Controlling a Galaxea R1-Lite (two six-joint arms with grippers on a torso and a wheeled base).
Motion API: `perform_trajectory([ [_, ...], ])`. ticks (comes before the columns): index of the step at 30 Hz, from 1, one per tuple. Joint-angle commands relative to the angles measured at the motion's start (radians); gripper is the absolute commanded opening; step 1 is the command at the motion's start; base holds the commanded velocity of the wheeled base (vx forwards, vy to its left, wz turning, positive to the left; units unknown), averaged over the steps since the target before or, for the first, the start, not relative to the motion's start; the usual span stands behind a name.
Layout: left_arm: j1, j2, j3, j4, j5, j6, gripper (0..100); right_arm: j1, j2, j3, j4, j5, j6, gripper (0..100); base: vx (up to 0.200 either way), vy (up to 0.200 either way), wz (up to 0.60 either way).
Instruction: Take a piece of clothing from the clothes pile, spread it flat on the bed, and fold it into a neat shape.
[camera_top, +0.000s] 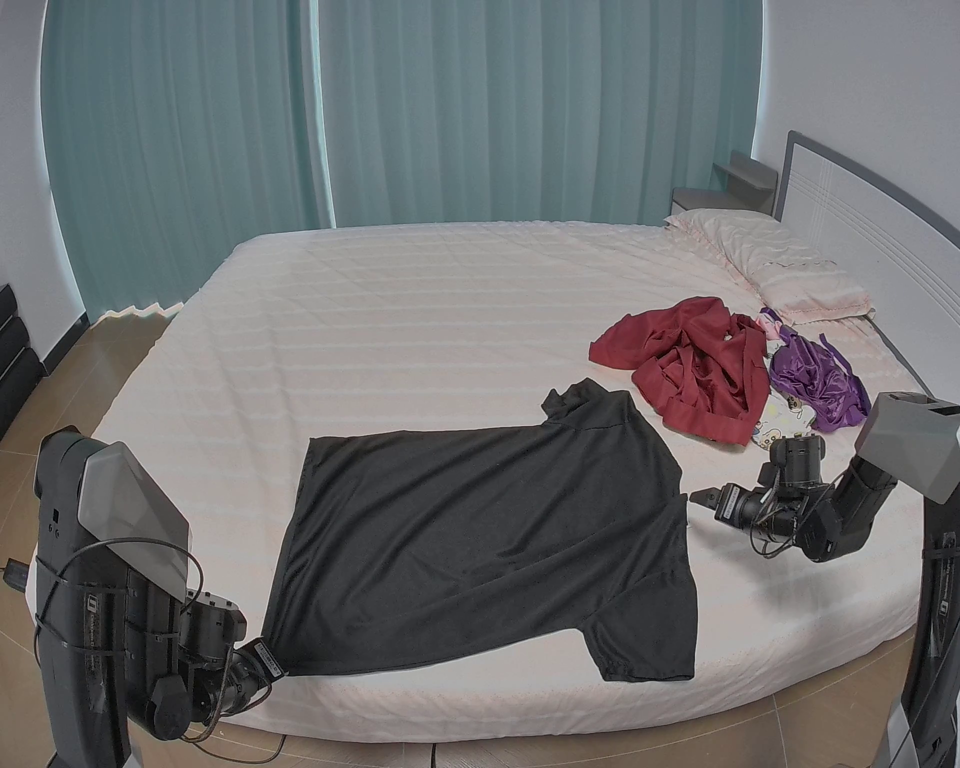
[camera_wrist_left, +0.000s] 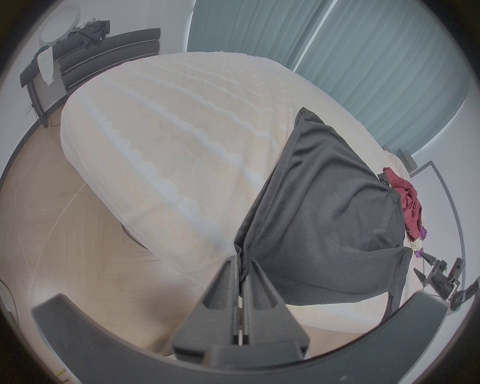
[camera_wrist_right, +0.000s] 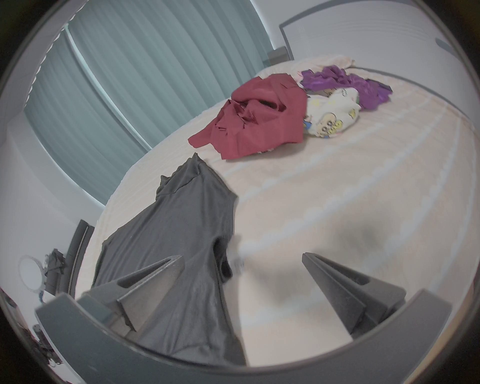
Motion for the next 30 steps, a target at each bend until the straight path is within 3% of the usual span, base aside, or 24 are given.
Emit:
perform_trajectory([
  [1,0.000,0.002,0.016,0.000,0.000,0.000,0,0.034,-0.172,0.230,-0.001,0.060,0.084,100,0.000,0.000,0.00],
  [7,0.000,0.003,0.016,0.000,0.000,0.000,0,0.128,-0.232,0.520,-0.028,0.064,0.126,100,0.000,0.000,0.00],
  [11,0.000,0.002,0.016,0.000,0.000,-0.002,0,0.174,-0.201,0.634,-0.162,0.061,0.167,100,0.000,0.000,0.00],
  [21,0.000,0.003,0.016,0.000,0.002,-0.011,0,0.266,0.004,0.764,-0.498,-0.043,0.178,100,0.000,0.000,0.00],
  [30,0.000,0.003,0.016,0.000,0.002,-0.010,0,0.332,0.026,0.762,-0.512,-0.089,0.210,100,0.000,0.000,0.00],
])
